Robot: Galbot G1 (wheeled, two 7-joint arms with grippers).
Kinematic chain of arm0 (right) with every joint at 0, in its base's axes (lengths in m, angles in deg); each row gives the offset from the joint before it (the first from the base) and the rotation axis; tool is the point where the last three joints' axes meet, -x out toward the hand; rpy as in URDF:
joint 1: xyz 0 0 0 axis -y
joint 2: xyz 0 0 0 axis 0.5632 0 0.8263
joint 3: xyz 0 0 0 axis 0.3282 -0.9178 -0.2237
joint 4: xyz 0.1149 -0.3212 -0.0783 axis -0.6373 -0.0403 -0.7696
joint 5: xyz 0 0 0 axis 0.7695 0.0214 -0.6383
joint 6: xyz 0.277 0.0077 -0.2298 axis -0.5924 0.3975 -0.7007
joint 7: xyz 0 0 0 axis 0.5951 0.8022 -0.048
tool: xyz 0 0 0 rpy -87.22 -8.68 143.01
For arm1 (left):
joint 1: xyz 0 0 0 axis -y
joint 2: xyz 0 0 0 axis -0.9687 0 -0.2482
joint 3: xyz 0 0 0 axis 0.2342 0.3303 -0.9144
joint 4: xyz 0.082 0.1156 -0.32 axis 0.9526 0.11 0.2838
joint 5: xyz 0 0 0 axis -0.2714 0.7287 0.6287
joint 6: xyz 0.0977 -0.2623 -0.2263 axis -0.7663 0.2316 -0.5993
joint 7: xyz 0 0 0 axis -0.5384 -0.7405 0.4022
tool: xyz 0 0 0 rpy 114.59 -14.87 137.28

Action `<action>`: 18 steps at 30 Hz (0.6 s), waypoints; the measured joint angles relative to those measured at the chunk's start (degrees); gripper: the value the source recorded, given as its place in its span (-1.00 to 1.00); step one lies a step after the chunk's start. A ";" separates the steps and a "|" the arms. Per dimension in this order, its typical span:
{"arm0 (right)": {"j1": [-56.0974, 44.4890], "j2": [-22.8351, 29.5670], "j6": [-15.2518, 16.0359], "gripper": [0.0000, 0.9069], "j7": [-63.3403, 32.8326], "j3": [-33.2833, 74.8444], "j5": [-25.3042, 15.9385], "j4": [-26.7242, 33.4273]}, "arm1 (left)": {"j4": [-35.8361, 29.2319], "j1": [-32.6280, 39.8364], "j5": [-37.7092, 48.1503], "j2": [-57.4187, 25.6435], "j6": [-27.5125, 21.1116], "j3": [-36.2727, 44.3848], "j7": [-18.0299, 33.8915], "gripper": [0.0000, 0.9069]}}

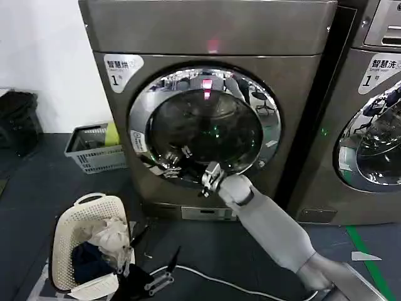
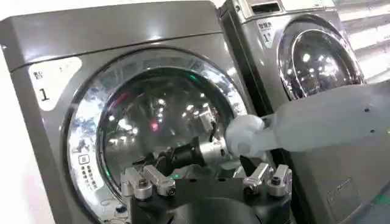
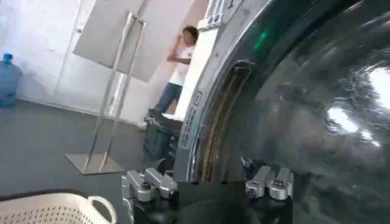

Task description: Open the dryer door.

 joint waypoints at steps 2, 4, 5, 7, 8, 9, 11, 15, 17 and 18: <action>0.42 0.32 -0.37 1.00 0.56 -0.21 -0.04 0.64 | -0.01 -0.03 0.00 0.01 0.02 -0.03 0.01 1.00; 1.04 0.73 -0.83 1.00 1.43 -0.46 -0.04 1.49 | -0.08 -0.04 0.01 0.02 0.03 -0.07 0.01 1.00; 1.30 0.90 -0.92 1.00 1.72 -0.58 -0.02 1.80 | -0.14 -0.05 0.01 0.03 0.03 -0.09 0.01 1.00; 1.85 1.35 -1.14 1.00 2.39 -0.83 0.07 2.48 | -0.25 -0.09 0.03 0.05 0.05 -0.16 0.01 1.00; 2.14 1.61 -1.18 1.00 2.66 -0.99 0.07 2.76 | -0.31 -0.11 0.06 0.05 0.05 -0.22 0.02 1.00; 2.41 1.87 -1.25 1.00 2.92 -1.12 0.05 3.04 | -0.35 -0.12 0.07 0.05 0.06 -0.27 0.03 1.00; 2.90 2.28 -1.39 1.00 3.43 -1.47 0.04 3.60 | -0.40 -0.15 0.20 0.06 0.06 -0.53 0.05 1.00; 3.66 3.21 -2.03 1.00 4.53 -1.88 0.04 4.90 | -0.68 -0.26 0.50 0.08 0.06 -1.17 0.05 1.00; 3.92 3.69 -2.27 1.00 5.20 -2.10 0.05 5.59 | -0.84 -0.44 0.50 0.10 0.06 -1.21 0.05 1.00; 4.02 3.86 -2.35 1.00 5.52 -2.23 0.05 5.85 | -0.92 -0.51 0.50 0.16 0.07 -1.21 0.04 1.00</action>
